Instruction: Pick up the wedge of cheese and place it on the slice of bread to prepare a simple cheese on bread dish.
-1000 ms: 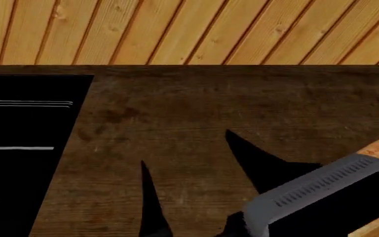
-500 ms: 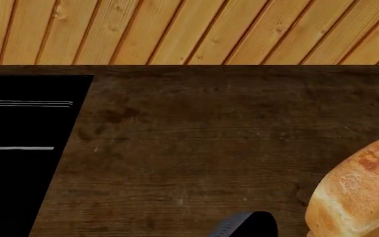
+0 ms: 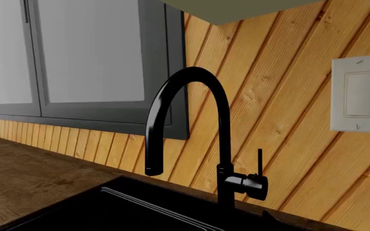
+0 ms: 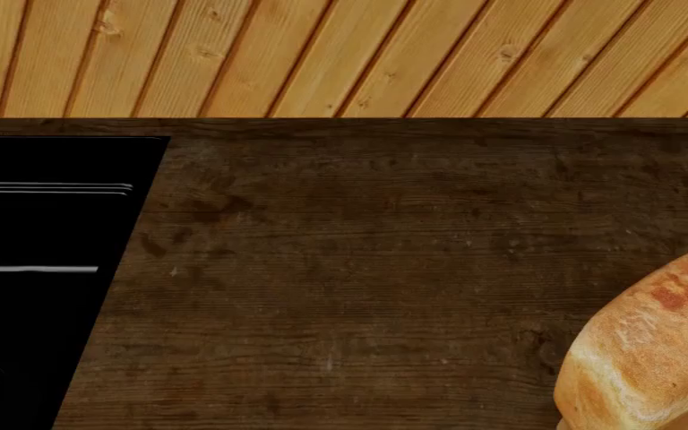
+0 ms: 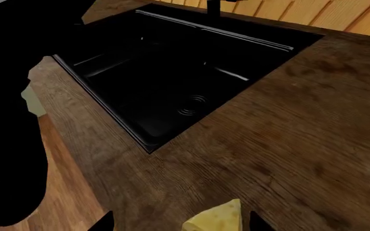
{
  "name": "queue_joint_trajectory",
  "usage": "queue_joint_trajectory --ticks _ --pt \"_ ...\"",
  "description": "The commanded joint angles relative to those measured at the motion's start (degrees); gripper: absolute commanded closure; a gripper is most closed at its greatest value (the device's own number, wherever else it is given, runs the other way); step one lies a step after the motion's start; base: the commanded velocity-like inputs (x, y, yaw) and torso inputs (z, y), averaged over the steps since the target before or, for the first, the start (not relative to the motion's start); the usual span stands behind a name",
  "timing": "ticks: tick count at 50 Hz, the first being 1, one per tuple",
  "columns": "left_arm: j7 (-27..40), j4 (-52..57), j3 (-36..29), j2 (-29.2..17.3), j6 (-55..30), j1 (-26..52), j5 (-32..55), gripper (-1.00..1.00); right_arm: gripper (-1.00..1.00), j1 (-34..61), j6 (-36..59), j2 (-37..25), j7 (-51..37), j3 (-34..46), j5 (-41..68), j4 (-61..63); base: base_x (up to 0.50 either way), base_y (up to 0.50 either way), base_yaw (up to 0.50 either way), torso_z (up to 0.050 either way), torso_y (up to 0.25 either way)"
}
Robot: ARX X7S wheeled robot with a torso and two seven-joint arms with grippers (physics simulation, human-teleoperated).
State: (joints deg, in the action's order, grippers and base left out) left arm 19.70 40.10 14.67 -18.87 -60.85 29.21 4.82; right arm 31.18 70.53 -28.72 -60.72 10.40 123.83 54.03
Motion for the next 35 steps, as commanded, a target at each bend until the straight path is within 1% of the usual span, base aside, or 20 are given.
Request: queue_joint_trajectory --ticks 1,7,13,15,20,28,35 --pt "0.2 -0.1 -0.2 -0.2 -0.2 0.0 0.1 -1.0 -1.0 0.5 -0.4 -2.5 -3.9 1.8 0.1 1.2 0.0 0.0 0.0 0.0 0.0" --pt "0.1 0.0 -0.2 -0.2 -0.2 0.1 0.3 -1.0 -1.0 -1.9 0.3 -3.2 -3.8 0.5 -1.5 1.7 0.0 0.0 0.0 0.0 0.0" --pt "-0.1 0.4 0.0 -0.2 -0.3 -0.2 0.6 -1.0 -1.0 -4.2 3.1 -1.2 0.9 -2.6 -5.9 -0.7 0.0 0.0 0.0 0.0 0.0" --pt "0.0 0.8 0.2 -0.2 0.0 -0.3 0.6 -1.0 -1.0 -5.8 4.9 -0.3 3.3 -4.2 -9.0 -2.0 0.0 0.0 0.0 0.0 0.0" --pt "0.1 0.7 0.1 -0.3 0.0 -0.4 0.6 -1.0 -1.0 -7.1 6.0 1.0 6.6 -5.5 -11.7 -4.0 0.0 0.0 0.0 0.0 0.0" --pt "0.2 1.1 0.2 -0.3 -0.1 -0.4 0.7 -1.0 -1.0 -8.6 7.5 2.8 9.7 -5.3 -15.1 -5.8 0.0 0.0 0.0 0.0 0.0" --pt "0.2 0.8 0.0 -0.3 -0.1 -0.2 0.9 -1.0 -1.0 -8.6 7.4 3.7 10.0 -3.5 -15.3 -6.5 0.0 0.0 0.0 0.0 0.0"
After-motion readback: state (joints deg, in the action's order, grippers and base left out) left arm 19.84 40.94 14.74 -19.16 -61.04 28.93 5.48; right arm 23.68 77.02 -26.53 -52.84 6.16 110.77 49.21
